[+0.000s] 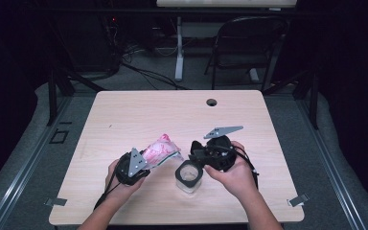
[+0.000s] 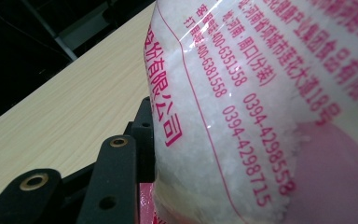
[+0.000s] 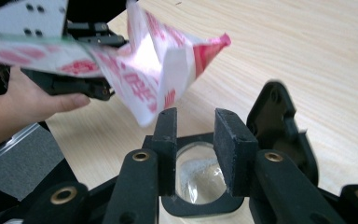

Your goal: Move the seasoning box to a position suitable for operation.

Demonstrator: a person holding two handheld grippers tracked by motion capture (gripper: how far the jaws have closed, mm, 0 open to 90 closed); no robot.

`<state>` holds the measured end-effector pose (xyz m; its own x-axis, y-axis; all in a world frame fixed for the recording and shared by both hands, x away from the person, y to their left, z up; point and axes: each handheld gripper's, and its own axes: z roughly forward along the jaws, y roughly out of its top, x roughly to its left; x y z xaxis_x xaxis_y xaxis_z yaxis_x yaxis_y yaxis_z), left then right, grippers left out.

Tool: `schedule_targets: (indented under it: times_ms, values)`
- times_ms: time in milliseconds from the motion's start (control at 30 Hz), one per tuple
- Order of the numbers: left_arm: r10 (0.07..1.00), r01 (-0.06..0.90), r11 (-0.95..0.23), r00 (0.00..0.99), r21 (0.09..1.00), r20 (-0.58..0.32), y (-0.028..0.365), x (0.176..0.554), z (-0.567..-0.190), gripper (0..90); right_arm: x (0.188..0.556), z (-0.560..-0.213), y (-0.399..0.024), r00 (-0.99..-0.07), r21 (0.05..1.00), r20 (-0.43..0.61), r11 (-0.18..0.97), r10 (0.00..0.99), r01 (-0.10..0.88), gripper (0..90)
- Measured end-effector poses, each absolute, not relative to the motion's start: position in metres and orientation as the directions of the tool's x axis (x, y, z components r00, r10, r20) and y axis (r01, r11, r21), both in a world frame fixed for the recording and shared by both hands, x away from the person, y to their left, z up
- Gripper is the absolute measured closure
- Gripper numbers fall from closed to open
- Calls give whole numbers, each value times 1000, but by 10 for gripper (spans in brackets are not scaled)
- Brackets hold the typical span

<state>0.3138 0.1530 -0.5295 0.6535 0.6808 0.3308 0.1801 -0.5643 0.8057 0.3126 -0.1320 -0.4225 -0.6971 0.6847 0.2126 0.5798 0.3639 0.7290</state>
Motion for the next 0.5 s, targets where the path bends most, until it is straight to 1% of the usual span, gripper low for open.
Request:
schedule_targets:
  times_ms: [267,500]
  values:
    - [659,166,-584,669,795,344,146,311,-533,602,319,-397,-121,-718,736,198,382,668,559,726]
    - [638,157,-606,681,780,359,141,309,-536,603,319,-387,-113,-736,740,203,392,645,547,727]
